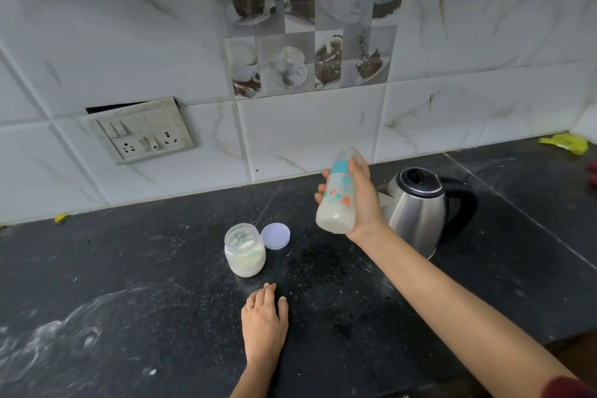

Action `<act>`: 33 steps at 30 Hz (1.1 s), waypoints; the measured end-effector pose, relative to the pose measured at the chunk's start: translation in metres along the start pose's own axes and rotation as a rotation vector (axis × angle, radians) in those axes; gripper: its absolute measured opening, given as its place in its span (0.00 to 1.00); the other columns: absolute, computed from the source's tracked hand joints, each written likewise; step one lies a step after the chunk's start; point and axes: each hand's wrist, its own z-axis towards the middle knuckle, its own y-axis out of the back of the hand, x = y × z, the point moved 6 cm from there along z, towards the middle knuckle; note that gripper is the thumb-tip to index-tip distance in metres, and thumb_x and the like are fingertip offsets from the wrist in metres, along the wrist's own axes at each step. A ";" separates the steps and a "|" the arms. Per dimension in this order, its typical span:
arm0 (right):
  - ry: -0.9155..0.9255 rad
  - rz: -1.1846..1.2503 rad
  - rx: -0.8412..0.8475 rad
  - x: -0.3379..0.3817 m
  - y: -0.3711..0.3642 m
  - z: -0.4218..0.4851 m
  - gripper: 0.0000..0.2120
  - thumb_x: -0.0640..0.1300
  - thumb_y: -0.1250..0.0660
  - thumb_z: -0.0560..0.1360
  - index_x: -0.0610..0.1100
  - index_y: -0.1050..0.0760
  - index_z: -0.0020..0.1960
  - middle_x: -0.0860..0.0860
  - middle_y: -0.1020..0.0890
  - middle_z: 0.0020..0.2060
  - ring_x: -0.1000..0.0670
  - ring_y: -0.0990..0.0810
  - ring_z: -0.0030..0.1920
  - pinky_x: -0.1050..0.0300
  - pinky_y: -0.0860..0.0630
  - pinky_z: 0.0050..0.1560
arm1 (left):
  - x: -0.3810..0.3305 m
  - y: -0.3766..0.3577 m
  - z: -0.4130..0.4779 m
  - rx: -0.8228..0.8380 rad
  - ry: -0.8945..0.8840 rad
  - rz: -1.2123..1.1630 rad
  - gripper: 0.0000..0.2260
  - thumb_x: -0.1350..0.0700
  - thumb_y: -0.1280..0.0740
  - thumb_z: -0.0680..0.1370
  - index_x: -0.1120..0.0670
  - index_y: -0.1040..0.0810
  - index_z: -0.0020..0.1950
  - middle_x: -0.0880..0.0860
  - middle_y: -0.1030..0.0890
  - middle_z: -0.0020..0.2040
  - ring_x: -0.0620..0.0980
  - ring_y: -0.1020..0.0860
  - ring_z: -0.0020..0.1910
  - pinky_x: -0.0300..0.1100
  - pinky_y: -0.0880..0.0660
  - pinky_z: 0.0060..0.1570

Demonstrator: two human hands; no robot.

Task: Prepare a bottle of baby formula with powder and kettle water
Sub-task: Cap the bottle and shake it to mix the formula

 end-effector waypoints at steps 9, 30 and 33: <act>0.016 0.016 -0.014 0.004 -0.003 0.003 0.11 0.50 0.37 0.80 0.54 0.32 0.62 0.44 0.21 0.39 0.46 0.23 0.31 0.55 0.22 0.34 | -0.001 0.001 0.000 0.002 -0.005 -0.002 0.21 0.48 0.45 0.75 0.57 0.19 0.55 0.52 0.17 0.52 0.55 0.20 0.50 0.49 0.23 0.47; -0.001 0.037 -0.125 -0.009 0.006 0.004 0.17 0.49 0.38 0.80 0.50 0.33 0.68 0.44 0.22 0.38 0.46 0.22 0.30 0.54 0.21 0.33 | 0.000 -0.004 0.001 0.048 0.021 -0.004 0.14 0.55 0.29 0.73 0.56 0.20 0.58 0.52 0.18 0.55 0.55 0.22 0.55 0.50 0.25 0.52; -0.013 0.073 -0.174 -0.011 0.010 0.006 0.19 0.49 0.37 0.80 0.49 0.35 0.69 0.43 0.24 0.39 0.47 0.22 0.30 0.54 0.21 0.34 | 0.000 -0.005 -0.001 0.041 0.018 -0.004 0.14 0.54 0.30 0.74 0.56 0.20 0.58 0.52 0.18 0.55 0.55 0.22 0.55 0.51 0.24 0.52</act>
